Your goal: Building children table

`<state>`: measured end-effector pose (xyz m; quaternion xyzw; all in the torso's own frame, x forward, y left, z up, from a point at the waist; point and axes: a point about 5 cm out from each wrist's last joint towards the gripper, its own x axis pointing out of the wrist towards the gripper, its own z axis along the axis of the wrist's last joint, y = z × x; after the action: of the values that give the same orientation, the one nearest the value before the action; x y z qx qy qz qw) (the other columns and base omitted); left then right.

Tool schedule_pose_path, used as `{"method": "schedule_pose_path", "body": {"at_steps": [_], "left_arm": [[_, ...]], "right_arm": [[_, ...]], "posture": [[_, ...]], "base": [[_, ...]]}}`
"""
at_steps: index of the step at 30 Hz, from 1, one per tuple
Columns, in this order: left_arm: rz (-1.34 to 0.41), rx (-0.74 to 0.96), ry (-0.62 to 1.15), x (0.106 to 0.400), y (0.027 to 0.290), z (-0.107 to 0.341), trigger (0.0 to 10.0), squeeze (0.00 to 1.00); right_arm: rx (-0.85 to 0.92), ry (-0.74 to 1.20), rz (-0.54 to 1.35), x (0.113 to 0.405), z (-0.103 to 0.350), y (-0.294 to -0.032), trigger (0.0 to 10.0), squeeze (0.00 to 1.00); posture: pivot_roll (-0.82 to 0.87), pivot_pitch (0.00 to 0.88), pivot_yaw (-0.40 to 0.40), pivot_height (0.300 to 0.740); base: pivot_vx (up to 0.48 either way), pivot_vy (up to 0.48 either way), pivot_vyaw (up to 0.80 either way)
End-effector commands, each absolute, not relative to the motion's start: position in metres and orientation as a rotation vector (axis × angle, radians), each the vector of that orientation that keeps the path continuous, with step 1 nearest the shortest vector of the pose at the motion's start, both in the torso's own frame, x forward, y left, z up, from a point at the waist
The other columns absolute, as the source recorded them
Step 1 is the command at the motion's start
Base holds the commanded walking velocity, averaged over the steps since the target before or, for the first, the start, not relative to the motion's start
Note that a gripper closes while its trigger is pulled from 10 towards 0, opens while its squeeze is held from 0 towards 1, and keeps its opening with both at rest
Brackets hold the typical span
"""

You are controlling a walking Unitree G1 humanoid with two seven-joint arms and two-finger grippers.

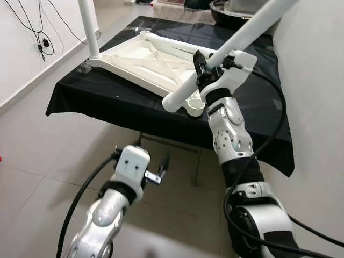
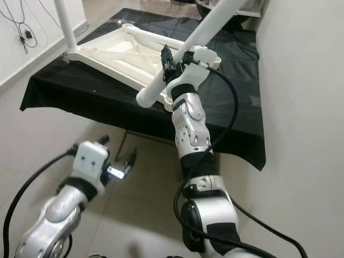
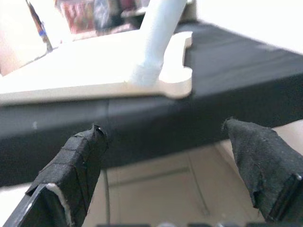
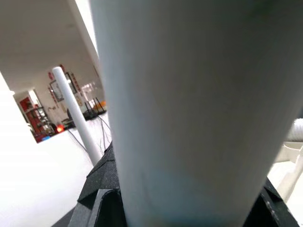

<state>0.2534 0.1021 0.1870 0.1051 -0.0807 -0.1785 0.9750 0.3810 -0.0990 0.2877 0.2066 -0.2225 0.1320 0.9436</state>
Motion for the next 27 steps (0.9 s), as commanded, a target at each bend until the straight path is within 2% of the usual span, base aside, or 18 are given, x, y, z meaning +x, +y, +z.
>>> {"method": "schedule_pose_path", "body": {"at_steps": [1, 5, 8, 9, 13, 27], "left_arm": [[-0.323, 0.259, -0.153, 0.264, 0.11, 0.19, 10.0, 1.0], [-0.328, 0.33, -0.163, 0.275, 0.112, 0.194, 10.0, 1.0], [-0.404, 0.429, -0.14, 0.286, 0.105, 0.192, 10.0, 1.0], [-0.454, 0.477, -0.135, 0.29, 0.1, 0.191, 10.0, 0.0], [-0.508, 0.552, -0.115, 0.301, 0.096, 0.185, 10.0, 0.0], [-0.516, 0.555, -0.091, 0.31, 0.099, 0.175, 10.0, 0.0]], "right_arm": [[0.41, -0.442, 0.324, 0.373, 0.281, -0.093, 10.0, 0.0], [0.416, -0.419, 0.355, 0.366, 0.272, -0.091, 10.0, 0.0], [0.381, -0.408, 0.411, 0.356, 0.264, -0.085, 10.0, 0.0], [0.366, -0.402, 0.451, 0.351, 0.262, -0.082, 10.0, 0.0], [0.35, -0.384, 0.532, 0.341, 0.259, -0.074, 10.0, 0.0], [0.349, -0.349, 0.64, 0.325, 0.257, -0.062, 10.0, 0.0]], "posture": [[0.1, 0.076, -0.074, 0.74], [0.1, 0.068, -0.068, 0.74], [0.09, 0.061, -0.054, 0.74], [0.09, 0.058, -0.054, 0.74], [0.08, 0.056, -0.047, 0.74], [0.08, 0.048, -0.052, 0.74]], "base": [[0.0, 0.0, 0.0], [0.0, 0.0, 0.0], [0.0, 0.0, 0.0], [0.0, 0.0, 0.0], [0.0, 0.0, 0.0], [0.0, 0.0, 0.0]]}}
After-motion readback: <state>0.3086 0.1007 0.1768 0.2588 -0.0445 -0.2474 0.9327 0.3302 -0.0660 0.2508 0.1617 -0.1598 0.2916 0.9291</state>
